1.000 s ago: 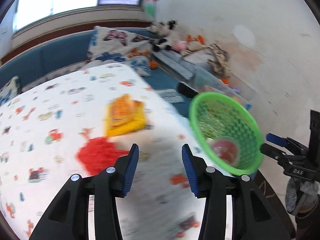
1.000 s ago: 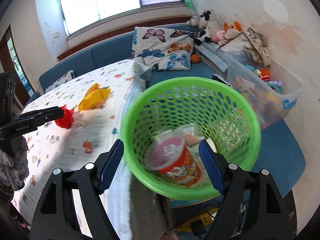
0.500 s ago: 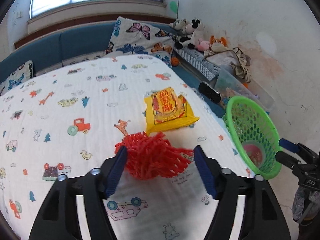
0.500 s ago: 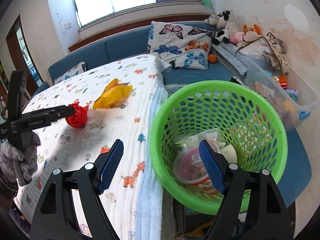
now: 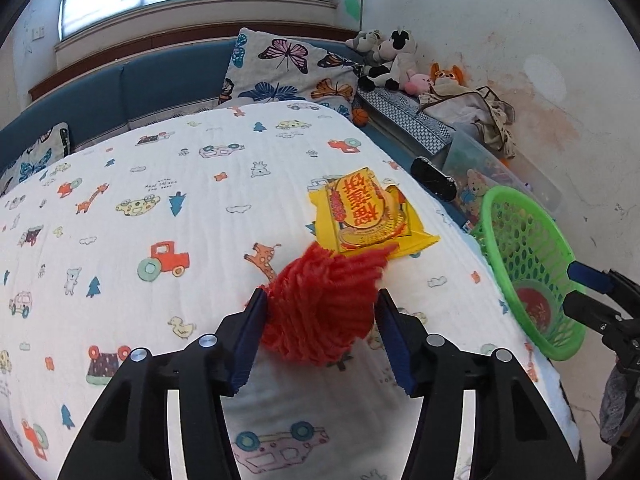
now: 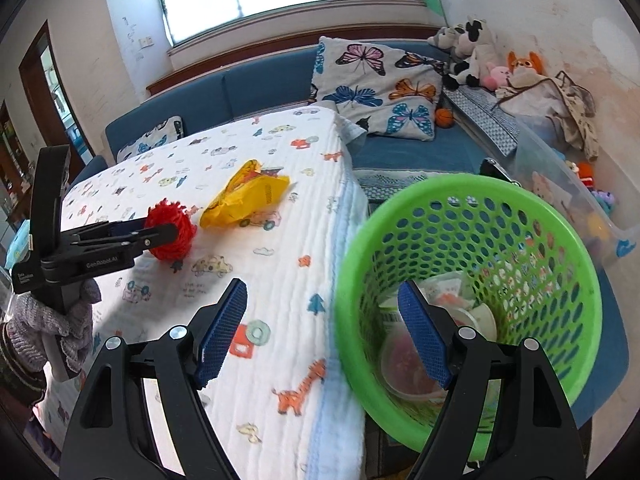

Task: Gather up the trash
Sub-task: 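Grasp the red mesh netting with the left gripper while the right grasps the yellow wrapper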

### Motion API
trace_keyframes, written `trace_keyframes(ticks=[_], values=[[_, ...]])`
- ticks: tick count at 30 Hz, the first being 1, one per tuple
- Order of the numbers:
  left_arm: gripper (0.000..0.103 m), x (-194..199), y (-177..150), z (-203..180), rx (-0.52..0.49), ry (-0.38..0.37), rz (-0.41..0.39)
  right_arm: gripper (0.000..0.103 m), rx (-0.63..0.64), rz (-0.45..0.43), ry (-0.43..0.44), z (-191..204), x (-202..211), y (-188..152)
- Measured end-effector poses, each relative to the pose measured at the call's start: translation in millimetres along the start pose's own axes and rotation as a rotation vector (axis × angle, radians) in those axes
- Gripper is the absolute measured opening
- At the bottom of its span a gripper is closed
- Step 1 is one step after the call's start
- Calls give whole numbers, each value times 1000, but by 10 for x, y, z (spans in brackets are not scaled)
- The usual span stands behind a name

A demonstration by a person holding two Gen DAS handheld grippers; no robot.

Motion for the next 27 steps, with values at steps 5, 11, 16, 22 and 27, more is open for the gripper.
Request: trace_keyframes(ticks=[5, 11, 16, 22, 27], values=[[53, -16, 25, 45, -6, -2, -4, 78, 15, -1, 10, 91, -42, 70], [43, -24, 52, 52, -19, -18, -7, 78, 23, 4, 9, 144, -78, 101], [35, 97, 13, 78, -12, -37, -32, 78, 26, 6, 13, 170, -98, 163], [33, 366, -94, 187, 9, -36, -67, 78, 10, 24, 72, 290, -269, 343], [33, 549, -203, 306, 22, -21, -84, 78, -20, 52, 125, 410, -475, 550]])
Point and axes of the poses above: each gripper's, at about its wrist camera, not at the fingertips, and x roughly against the way its jaws point, z to its left, y to its top, the point moved 4 cm from there along -x, roughly the way its jaws point, and after that the axes turned 14 degrees about z, right-handed, at the moved point
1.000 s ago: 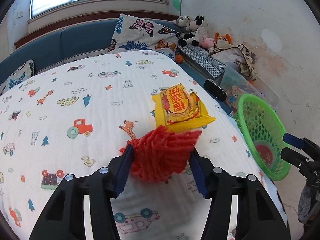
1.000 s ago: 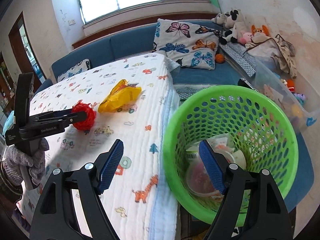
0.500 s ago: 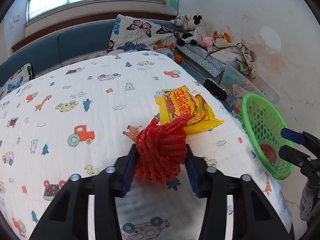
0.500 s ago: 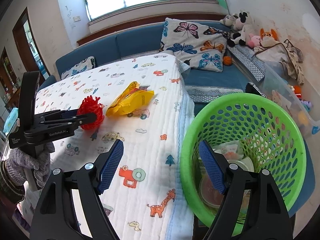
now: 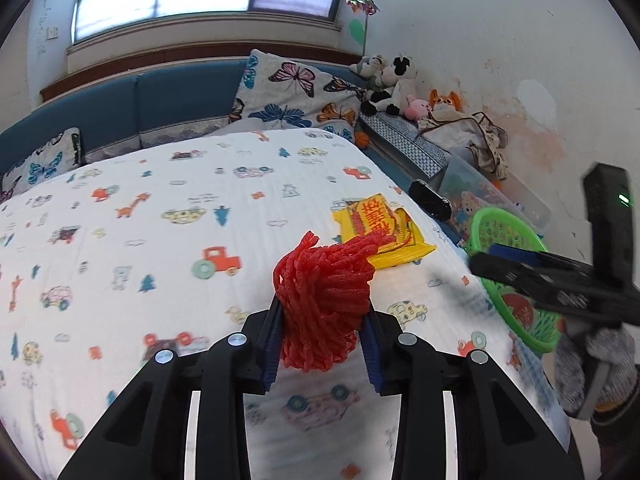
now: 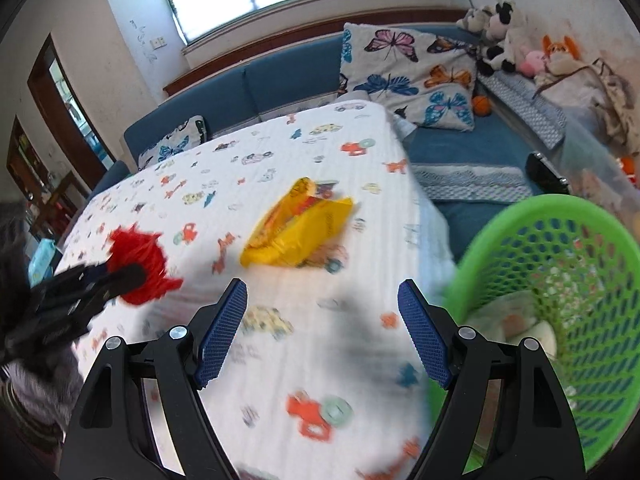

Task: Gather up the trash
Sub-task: 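Grasp the red mesh netting with the left gripper while the right grasps the yellow wrapper, then carry the yellow wrapper over the green basket and release it with the right gripper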

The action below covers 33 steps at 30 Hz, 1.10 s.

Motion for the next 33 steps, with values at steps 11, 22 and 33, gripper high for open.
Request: trace_keyframes(ticks=[11, 22, 33], values=[[33, 278, -120, 216, 24, 11, -31, 78, -18, 63, 0, 264, -513, 431], [33, 294, -215, 389, 52, 6, -29, 72, -103, 124, -37, 262, -916, 583], [33, 316, -203, 296, 43, -7, -38, 35, -79, 105, 13, 261, -757, 462]])
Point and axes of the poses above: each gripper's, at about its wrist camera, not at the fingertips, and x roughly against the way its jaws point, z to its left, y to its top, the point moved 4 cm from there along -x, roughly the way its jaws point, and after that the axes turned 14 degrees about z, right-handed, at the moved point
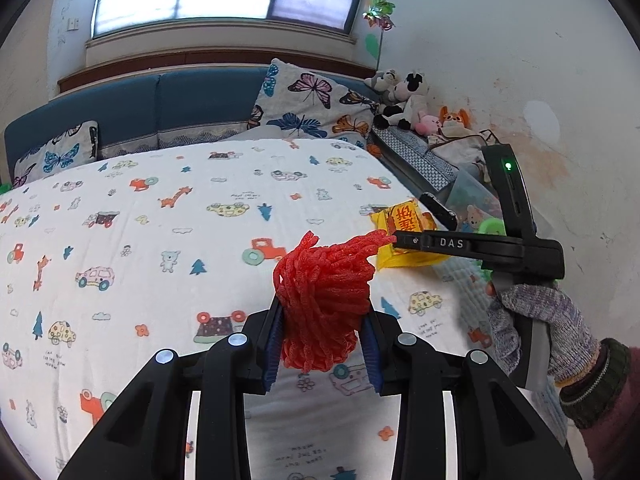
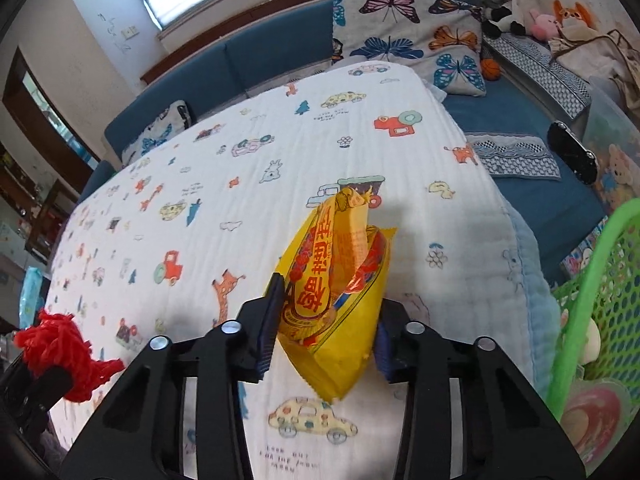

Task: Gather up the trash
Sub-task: 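Carry the yellow wrapper over the green basket and release it with the right gripper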

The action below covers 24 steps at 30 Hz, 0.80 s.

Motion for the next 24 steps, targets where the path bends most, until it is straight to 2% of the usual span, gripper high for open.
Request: trace_keyframes(ticks=[11, 17, 24], values=[[33, 53, 15, -224, -26, -10, -6, 21, 18, -63, 58, -20, 385, -210], [33, 71, 25, -441, -62, -25, -9, 20, 22, -105, 51, -140, 658, -401], [33, 41, 67, -851, -119, -67, -3, 20, -15, -147, 25, -502, 1041, -653]])
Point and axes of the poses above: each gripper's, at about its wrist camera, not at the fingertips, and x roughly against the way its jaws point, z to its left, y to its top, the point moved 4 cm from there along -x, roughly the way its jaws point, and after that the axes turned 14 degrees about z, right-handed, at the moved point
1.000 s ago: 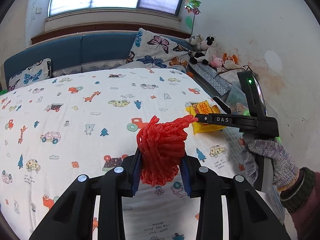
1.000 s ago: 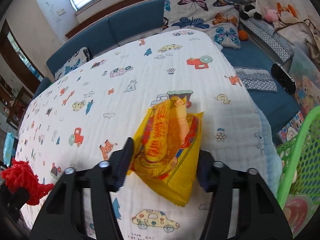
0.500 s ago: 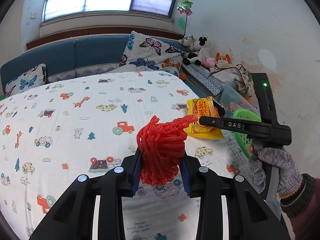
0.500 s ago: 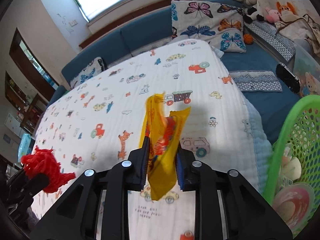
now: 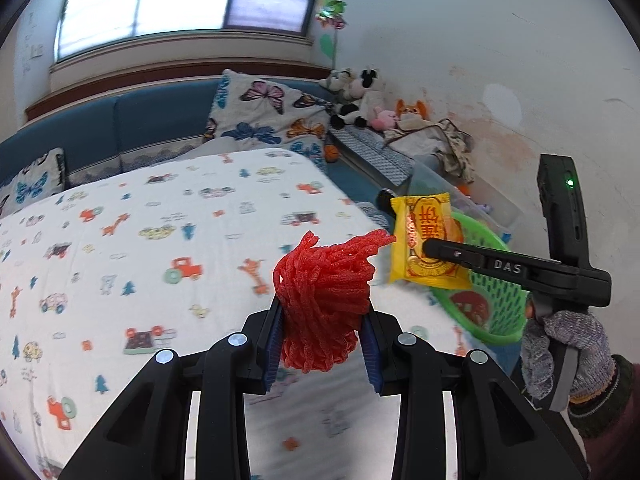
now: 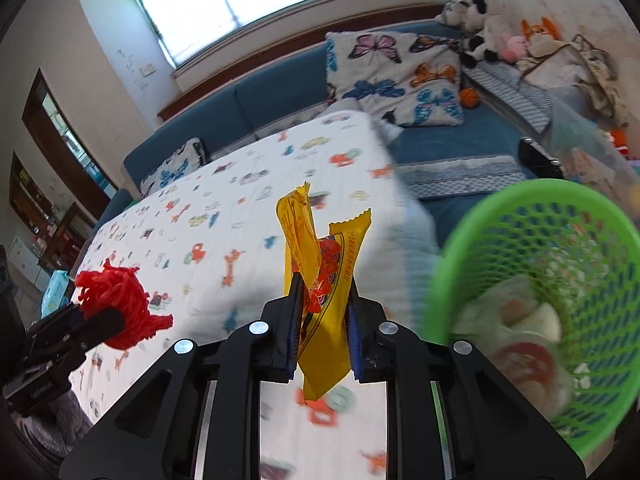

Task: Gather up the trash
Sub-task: 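Carry the yellow wrapper over the green basket and release it with the right gripper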

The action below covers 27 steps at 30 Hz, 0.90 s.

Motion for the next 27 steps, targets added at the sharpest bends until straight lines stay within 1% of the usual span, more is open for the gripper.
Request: trace_keyframes(ticks=[5, 12, 16, 21, 22, 23, 24, 25, 27], values=[[33, -124, 71, -321, -45, -36, 17, 20, -50, -25, -88, -483, 316, -159], [33, -323, 208, -816, -108, -89, 41, 21, -141, -37, -185, -1153, 595, -351], [33, -438, 277, -1055, -145, -103, 57, 23, -186, -39, -215, -1446, 673, -443], [33, -567, 375, -1299, -185, -119, 72, 25, -225, -34, -257, -1683, 704, -535], [33, -595, 396, -1339, -188, -123, 77, 29, -232, -33, -257, -1716, 705, -544], [33, -626, 417, -1380, -191, -128, 83, 37, -239, -34, -257, -1746, 714, -565], [33, -652, 436, -1403, -195, -130, 86, 42, -244, -38, -263, -1774, 725, -585], [33, -685, 458, -1443, -201, -129, 89, 48, -247, -43, -270, -1795, 733, -591], [33, -737, 490, -1514, -215, -128, 95, 51, -251, -47, -273, -1817, 753, -611]])
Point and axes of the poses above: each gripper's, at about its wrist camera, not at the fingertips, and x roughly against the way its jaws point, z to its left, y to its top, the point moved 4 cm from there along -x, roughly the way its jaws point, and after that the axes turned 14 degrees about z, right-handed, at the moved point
